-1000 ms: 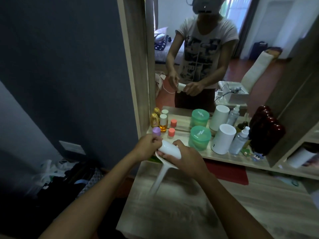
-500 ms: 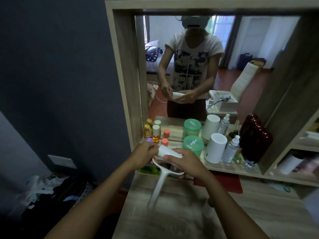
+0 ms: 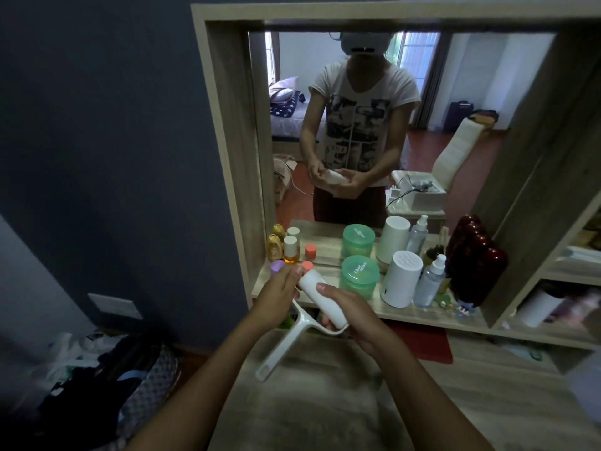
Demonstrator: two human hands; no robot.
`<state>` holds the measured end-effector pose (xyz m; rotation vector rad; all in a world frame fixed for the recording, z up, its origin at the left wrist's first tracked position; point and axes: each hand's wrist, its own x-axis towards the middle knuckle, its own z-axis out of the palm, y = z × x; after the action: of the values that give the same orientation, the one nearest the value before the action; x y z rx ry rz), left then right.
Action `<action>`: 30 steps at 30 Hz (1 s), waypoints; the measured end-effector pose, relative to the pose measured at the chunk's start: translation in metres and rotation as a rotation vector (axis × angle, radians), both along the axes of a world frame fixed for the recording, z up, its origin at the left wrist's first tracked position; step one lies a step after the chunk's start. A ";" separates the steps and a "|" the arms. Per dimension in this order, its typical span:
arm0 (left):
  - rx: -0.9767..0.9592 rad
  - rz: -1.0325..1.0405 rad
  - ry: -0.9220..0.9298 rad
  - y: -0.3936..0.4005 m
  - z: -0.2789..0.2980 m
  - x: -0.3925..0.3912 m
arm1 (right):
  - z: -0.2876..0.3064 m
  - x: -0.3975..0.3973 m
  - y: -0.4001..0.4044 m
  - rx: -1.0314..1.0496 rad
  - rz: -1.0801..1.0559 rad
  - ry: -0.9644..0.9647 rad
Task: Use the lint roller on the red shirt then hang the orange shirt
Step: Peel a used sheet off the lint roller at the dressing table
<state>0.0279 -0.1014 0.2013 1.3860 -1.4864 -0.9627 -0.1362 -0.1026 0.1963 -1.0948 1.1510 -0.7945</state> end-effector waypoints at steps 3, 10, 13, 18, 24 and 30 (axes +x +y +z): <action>0.013 -0.004 0.039 0.000 -0.001 -0.005 | -0.004 0.002 0.003 -0.015 -0.027 -0.024; 0.100 -0.057 0.064 -0.004 -0.004 -0.006 | -0.003 -0.004 0.011 -0.265 -0.044 0.147; 0.173 -0.075 0.105 -0.004 -0.002 -0.008 | -0.006 -0.002 0.013 -0.368 -0.061 0.185; 0.251 -0.113 0.138 -0.004 0.005 0.000 | -0.005 -0.003 0.015 -0.434 -0.058 0.250; 0.142 -0.117 -0.215 -0.004 0.005 0.009 | -0.003 -0.007 0.009 -0.495 0.026 0.539; 0.047 -0.119 -0.424 0.000 0.006 0.008 | -0.005 0.001 0.006 -0.497 -0.013 0.635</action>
<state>0.0362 -0.1011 0.2077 1.6206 -1.8862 -0.8103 -0.1351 -0.0970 0.1916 -1.8421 1.5247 -0.7853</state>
